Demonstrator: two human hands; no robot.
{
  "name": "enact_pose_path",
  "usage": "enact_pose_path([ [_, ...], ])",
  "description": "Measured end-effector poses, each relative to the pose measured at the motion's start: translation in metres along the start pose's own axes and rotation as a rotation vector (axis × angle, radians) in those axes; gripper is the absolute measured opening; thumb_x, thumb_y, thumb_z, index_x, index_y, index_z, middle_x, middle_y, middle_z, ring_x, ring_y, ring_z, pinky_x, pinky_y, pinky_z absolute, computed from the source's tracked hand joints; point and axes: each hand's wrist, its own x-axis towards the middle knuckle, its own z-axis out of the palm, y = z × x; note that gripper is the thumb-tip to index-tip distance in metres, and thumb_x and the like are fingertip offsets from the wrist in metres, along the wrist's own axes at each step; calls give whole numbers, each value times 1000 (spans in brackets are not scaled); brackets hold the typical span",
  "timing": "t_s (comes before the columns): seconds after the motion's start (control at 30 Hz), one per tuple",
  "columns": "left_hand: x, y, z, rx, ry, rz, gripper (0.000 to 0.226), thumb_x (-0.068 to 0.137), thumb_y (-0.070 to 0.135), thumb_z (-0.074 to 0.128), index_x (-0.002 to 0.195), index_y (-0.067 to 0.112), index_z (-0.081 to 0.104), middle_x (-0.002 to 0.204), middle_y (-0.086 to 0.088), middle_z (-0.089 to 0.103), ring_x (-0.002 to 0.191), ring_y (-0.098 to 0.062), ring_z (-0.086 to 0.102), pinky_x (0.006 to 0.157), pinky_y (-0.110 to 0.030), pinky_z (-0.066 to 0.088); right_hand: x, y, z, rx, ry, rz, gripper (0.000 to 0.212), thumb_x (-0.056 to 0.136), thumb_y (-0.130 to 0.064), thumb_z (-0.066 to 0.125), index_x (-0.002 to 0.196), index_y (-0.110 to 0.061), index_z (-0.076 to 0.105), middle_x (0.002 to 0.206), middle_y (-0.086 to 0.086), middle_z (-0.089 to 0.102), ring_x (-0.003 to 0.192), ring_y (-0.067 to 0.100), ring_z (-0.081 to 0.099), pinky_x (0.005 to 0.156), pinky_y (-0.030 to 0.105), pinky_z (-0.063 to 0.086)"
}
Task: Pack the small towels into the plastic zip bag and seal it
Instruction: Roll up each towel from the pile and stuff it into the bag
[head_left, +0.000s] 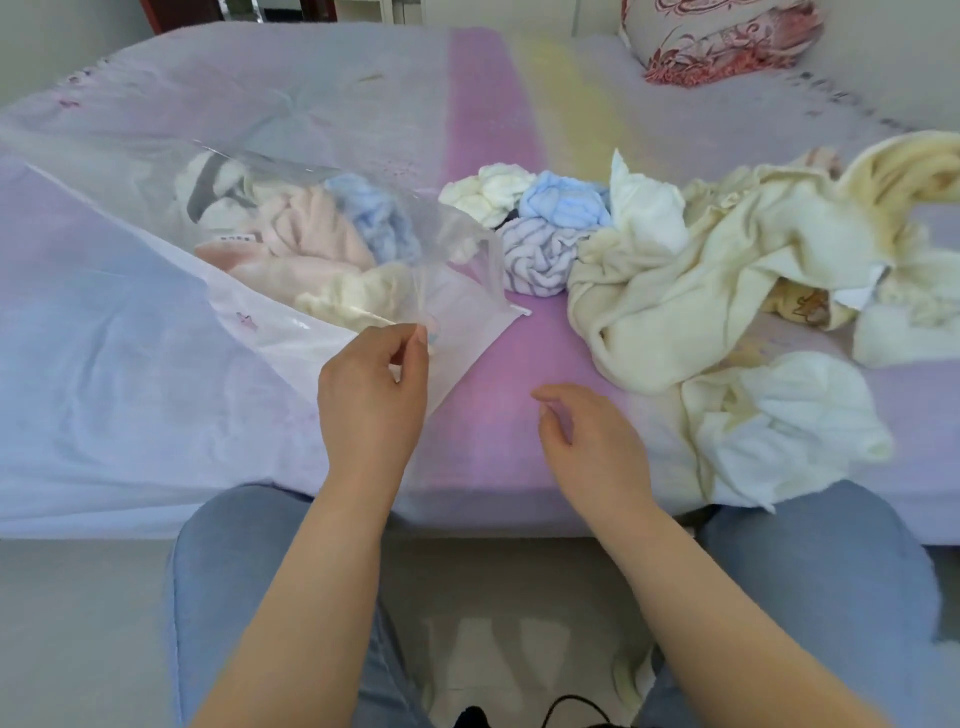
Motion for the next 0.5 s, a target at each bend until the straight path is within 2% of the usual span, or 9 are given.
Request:
enact_pose_path([
  [0.1, 0, 12, 13, -28, -30, -16, 24, 97, 32, 53, 98, 19, 72, 88, 16, 62, 79, 4, 48, 64, -3, 32, -9, 22, -26, -168, 164, 107, 32, 88, -22, 56, 119, -24, 60, 131, -1, 57, 121, 25, 49, 99, 32, 34],
  [0.17, -1, 17, 19, -56, -46, -43, 25, 97, 35, 52, 99, 20, 72, 90, 18, 61, 79, 5, 49, 66, -6, 32, -7, 41, -41, -423, 195, 221, 55, 84, -23, 60, 136, -30, 44, 153, 4, 32, 137, 35, 30, 110, 50, 22],
  [0.23, -2, 19, 23, -79, -62, -71, 25, 96, 38, 53, 101, 24, 73, 90, 20, 61, 79, 3, 52, 66, -8, 34, 1, 62, -55, -586, 82, 385, 81, 85, -22, 59, 148, -39, 11, 161, 2, -1, 144, 43, 2, 109, 66, 9],
  [0.3, -4, 19, 23, -89, -73, -92, 24, 96, 39, 53, 101, 26, 73, 88, 21, 61, 79, 2, 53, 65, -8, 34, 8, 86, -65, -582, -47, 540, 91, 86, -22, 57, 147, -42, -7, 159, -1, -19, 143, 46, -12, 106, 71, 6],
  [0.33, -4, 19, 23, -97, -76, -96, 23, 96, 38, 54, 101, 27, 73, 88, 21, 62, 79, 1, 54, 65, -8, 34, 9, 97, -69, -540, -104, 601, 93, 86, -22, 58, 147, -42, -9, 158, -1, -23, 142, 46, -12, 107, 69, 11],
  [0.4, -5, 18, 20, -119, -82, -95, 23, 96, 37, 54, 100, 26, 74, 88, 17, 65, 80, -2, 56, 67, -12, 38, 8, 111, -70, -478, -149, 653, 93, 86, -19, 60, 148, -42, -6, 157, 0, -24, 141, 47, -1, 107, 60, 26],
  [0.43, -5, 18, 18, -128, -83, -96, 23, 96, 36, 54, 99, 25, 74, 88, 15, 66, 80, -3, 57, 68, -16, 39, 8, 115, -70, -475, -124, 648, 89, 85, -12, 57, 148, -41, 1, 158, 3, -18, 138, 47, 9, 102, 53, 35],
  [0.5, -5, 17, 16, -136, -85, -101, 22, 96, 36, 55, 98, 25, 74, 87, 14, 67, 81, -5, 58, 69, -18, 40, 10, 115, -73, -479, -29, 628, 71, 84, -1, 49, 144, -30, 25, 154, 11, 11, 124, 45, 30, 87, 44, 43],
])
